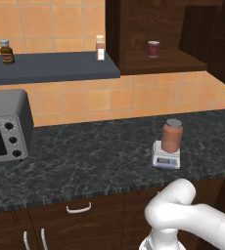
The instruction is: Pick the honey bottle and place it on the digital scale for weighing, and close the cabinet.
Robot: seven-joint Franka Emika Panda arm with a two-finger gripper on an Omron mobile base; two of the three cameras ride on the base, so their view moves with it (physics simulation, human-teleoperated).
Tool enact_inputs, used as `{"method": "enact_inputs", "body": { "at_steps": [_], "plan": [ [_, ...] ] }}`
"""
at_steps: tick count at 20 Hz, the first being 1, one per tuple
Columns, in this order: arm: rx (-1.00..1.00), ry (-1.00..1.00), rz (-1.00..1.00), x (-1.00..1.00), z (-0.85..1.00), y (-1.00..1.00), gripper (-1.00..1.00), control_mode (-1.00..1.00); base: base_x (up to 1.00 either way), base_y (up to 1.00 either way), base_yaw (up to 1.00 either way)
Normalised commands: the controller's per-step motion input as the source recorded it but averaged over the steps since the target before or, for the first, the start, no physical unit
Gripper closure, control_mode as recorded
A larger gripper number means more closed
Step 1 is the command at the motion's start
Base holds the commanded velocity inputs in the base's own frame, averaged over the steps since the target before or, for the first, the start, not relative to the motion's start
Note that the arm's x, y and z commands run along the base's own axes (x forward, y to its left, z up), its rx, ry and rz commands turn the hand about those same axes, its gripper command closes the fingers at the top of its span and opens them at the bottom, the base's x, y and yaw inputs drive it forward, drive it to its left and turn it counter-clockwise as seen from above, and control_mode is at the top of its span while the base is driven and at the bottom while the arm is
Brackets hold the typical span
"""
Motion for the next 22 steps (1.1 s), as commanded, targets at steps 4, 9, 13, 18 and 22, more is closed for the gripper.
{"method": "enact_inputs", "body": {
  "at_steps": [4, 9, 13, 18, 22],
  "plan": [
    [0.0, 0.04, -0.18, -0.31, 0.5, -0.55, -1.0, -1.0, 0.0, 0.0, 0.0],
    [0.02, -0.14, -0.09, -0.44, 0.96, 0.09, -1.0, -1.0, 0.0, 0.0, 0.0],
    [0.0, -0.12, -0.02, -0.33, 0.96, 0.34, -1.0, -1.0, 0.0, 0.0, 0.0],
    [-0.07, -0.04, -0.03, -0.23, 0.88, 0.67, -1.0, -1.0, 0.0, 0.0, 0.0],
    [-0.1, -0.07, -0.03, -0.35, 0.82, 0.72, -1.0, -1.0, 0.0, 0.0, 0.0]
  ]
}}
